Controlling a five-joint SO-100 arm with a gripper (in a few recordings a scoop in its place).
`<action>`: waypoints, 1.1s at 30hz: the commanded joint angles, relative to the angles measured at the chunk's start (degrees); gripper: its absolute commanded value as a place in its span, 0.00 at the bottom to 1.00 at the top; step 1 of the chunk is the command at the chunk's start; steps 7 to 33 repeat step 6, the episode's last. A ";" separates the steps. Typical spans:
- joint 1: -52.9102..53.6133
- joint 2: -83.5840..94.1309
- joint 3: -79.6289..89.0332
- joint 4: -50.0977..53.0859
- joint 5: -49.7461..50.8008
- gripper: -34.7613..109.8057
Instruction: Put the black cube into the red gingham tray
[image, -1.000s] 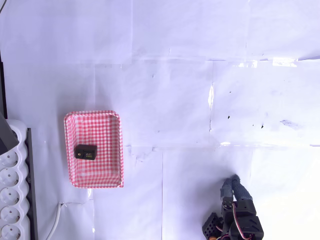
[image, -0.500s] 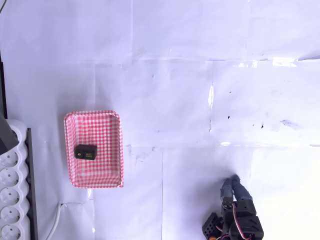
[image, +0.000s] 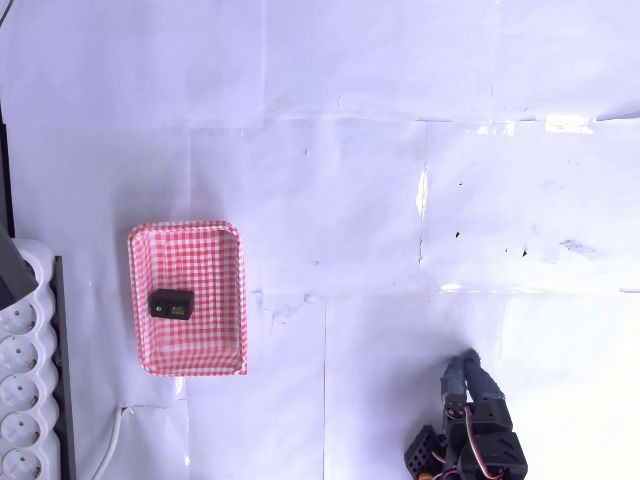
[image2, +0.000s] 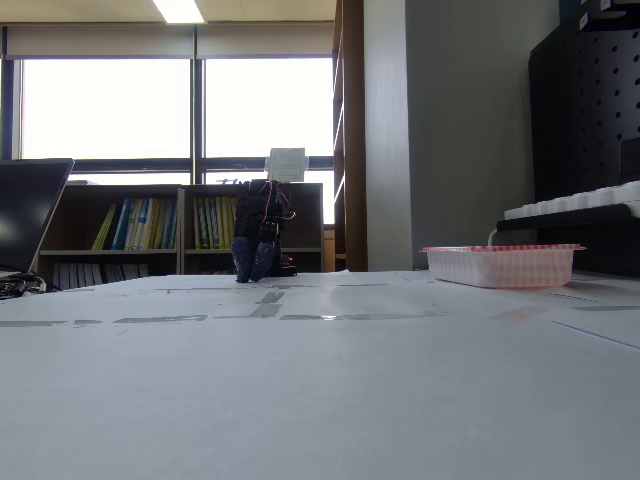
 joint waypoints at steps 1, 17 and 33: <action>-0.53 -0.79 0.53 3.34 1.49 0.24; -0.53 -0.79 0.53 3.34 1.49 0.24; -0.53 -0.79 0.53 3.34 1.49 0.24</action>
